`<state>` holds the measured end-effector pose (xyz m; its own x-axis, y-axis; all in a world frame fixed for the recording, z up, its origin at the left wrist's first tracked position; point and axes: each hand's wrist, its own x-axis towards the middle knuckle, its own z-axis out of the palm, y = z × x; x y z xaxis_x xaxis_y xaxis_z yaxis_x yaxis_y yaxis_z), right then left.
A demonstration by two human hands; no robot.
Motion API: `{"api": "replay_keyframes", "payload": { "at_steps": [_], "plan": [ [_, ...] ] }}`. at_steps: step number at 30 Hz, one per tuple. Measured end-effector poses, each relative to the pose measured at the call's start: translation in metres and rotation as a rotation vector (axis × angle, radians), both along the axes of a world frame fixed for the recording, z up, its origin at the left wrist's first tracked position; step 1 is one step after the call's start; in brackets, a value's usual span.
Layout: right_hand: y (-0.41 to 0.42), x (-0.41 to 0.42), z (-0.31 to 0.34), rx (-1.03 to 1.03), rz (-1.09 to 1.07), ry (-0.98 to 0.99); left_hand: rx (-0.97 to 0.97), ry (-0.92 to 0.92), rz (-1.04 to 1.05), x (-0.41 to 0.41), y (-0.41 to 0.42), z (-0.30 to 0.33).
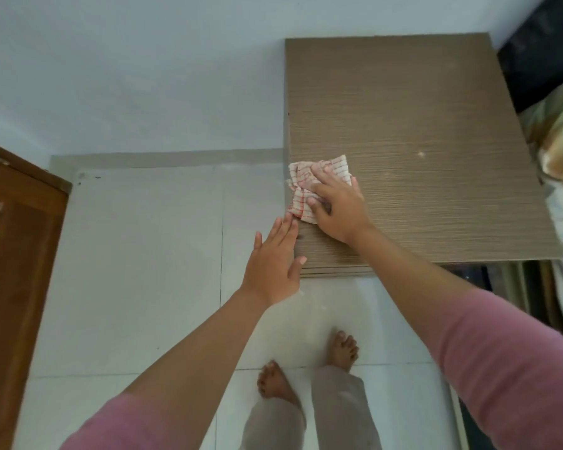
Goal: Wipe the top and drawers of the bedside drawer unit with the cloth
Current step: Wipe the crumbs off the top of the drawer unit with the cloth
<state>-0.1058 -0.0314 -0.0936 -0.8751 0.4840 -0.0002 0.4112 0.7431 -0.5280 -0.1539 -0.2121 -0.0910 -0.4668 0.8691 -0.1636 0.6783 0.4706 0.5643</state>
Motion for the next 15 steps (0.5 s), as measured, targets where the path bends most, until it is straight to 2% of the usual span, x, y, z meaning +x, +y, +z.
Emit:
{"api": "replay_keyframes", "payload": {
  "at_steps": [15],
  "plan": [
    [-0.035, 0.054, -0.001, 0.001, -0.037, 0.011, -0.004, 0.014, -0.026, -0.003, -0.007, -0.009]
  ]
}}
